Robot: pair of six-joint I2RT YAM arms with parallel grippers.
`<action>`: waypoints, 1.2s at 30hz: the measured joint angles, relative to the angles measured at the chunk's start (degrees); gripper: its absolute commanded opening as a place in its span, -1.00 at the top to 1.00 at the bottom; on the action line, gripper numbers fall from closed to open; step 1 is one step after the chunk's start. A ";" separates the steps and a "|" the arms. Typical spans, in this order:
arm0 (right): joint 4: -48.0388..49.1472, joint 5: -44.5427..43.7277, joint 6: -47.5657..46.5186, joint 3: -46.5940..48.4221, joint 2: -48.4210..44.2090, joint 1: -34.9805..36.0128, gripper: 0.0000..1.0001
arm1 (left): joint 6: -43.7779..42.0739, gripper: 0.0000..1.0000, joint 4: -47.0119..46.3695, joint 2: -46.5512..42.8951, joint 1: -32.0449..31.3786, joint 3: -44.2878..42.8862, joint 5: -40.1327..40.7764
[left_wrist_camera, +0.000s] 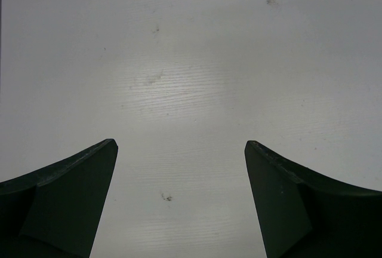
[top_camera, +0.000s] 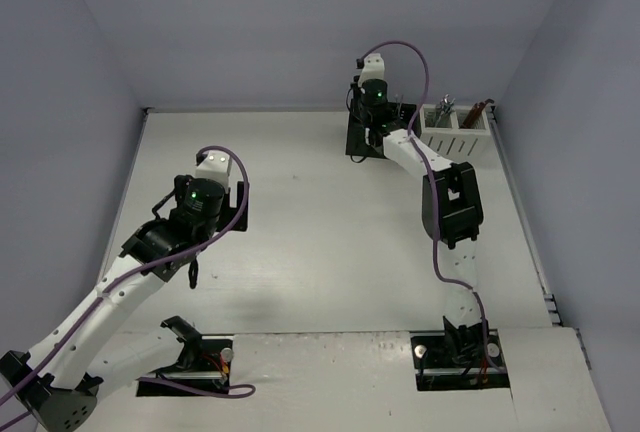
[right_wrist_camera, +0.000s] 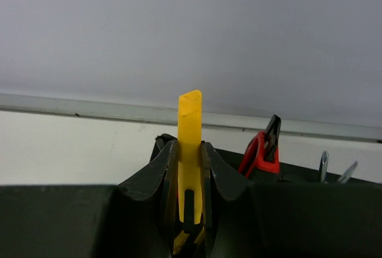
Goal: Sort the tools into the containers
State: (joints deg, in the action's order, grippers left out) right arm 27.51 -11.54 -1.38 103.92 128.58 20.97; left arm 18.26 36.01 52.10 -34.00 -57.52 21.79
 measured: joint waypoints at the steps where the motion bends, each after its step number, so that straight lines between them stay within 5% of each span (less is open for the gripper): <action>1: 0.76 0.20 0.13 -0.61 -0.09 0.00 0.53 | 0.00 -0.70 0.00 0.00 0.00 0.00 0.17; 10: 2.72 0.62 1.05 -8.42 -3.41 0.48 0.00 | -0.08 -0.70 0.04 0.02 0.02 -0.29 0.66; 21: -2.81 -0.74 1.78 -13.31 -25.60 0.96 -0.94 | -1.14 -0.69 1.12 -1.06 0.24 -5.44 0.85; 36: -20.25 -10.93 1.78 -36.06 -77.73 0.81 -1.00 | -5.47 -0.71 0.23 -0.96 0.74 -17.18 4.73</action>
State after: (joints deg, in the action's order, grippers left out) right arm 7.26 -22.47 0.41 67.86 50.85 21.78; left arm 12.79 36.23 51.14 -33.25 -74.69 26.51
